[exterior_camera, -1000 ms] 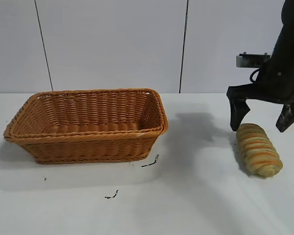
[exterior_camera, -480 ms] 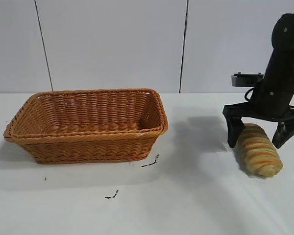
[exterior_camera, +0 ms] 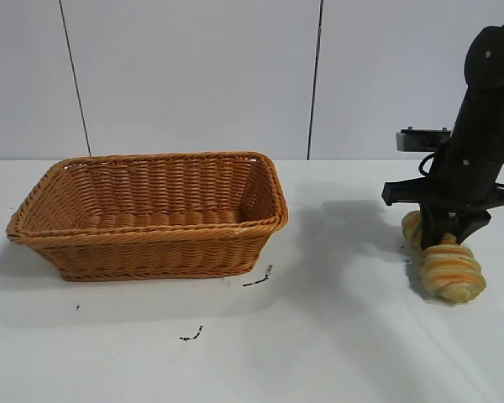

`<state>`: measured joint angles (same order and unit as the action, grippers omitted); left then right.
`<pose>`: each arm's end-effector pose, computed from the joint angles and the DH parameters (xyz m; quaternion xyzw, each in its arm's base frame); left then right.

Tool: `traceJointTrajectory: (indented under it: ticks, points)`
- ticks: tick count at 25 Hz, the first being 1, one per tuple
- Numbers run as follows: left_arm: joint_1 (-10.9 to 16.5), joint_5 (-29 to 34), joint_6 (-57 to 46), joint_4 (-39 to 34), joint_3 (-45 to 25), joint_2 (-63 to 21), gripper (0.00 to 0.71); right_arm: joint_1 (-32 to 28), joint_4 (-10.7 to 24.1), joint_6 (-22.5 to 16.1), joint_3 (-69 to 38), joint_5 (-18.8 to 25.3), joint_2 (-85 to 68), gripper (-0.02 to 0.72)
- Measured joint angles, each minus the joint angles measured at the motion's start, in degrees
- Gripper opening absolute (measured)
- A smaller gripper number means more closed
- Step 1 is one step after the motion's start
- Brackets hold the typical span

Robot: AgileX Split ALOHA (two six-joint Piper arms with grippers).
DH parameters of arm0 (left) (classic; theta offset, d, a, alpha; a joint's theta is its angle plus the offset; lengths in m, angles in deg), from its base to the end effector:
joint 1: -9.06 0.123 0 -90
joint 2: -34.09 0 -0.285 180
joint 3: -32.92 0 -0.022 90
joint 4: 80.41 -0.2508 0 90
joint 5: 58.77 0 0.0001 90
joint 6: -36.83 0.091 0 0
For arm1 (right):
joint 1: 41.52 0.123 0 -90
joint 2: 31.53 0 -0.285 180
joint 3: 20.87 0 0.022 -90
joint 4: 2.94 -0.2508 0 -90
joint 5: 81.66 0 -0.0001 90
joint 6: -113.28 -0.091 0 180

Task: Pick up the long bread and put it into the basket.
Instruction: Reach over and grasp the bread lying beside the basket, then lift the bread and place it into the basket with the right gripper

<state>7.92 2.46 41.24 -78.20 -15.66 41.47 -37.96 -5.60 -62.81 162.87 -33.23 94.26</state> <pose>-0.0063 -0.0030 0.2766 0.0422 0.8523 -0.0044 0.5213 0.4049 0.0284 0.1500 -0.0510 0.9951 0.0183 0.0830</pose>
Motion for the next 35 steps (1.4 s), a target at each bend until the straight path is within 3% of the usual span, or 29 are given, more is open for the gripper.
traceJointTrajectory:
  ticks: [12, 21, 27, 30, 34, 35]
  points:
    - [0.0, 0.0, 0.0, 0.0, 0.0, 0.0, 0.692, 0.53, 0.71, 0.48, 19.83, 14.18, -6.37, 0.109]
    - [0.0, 0.0, 0.0, 0.0, 0.0, 0.0, 0.692, 10.8, 0.63, 4.32, 30.78, 10.12, -4.96, 0.109]
    - [0.0, 0.0, 0.0, 0.0, 0.0, 0.0, 0.692, 19.78, 0.45, 12.13, 41.06, 9.22, 1.86, 0.095]
    - [0.0, 0.0, 0.0, 0.0, 0.0, 0.0, 0.692, 23.68, 0.39, 18.95, 44.5, 8.34, 5.49, 0.095]
    - [0.0, 0.0, 0.0, 0.0, 0.0, 0.0, 0.692, 28.63, 0.14, 33.0, 45.32, 5.89, 8.41, 0.09]
    - [0.0, 0.0, 0.0, 0.0, 0.0, 0.0, 0.692, 29.65, -0.34, 38.05, 45.32, 5.83, 9.15, 0.09]
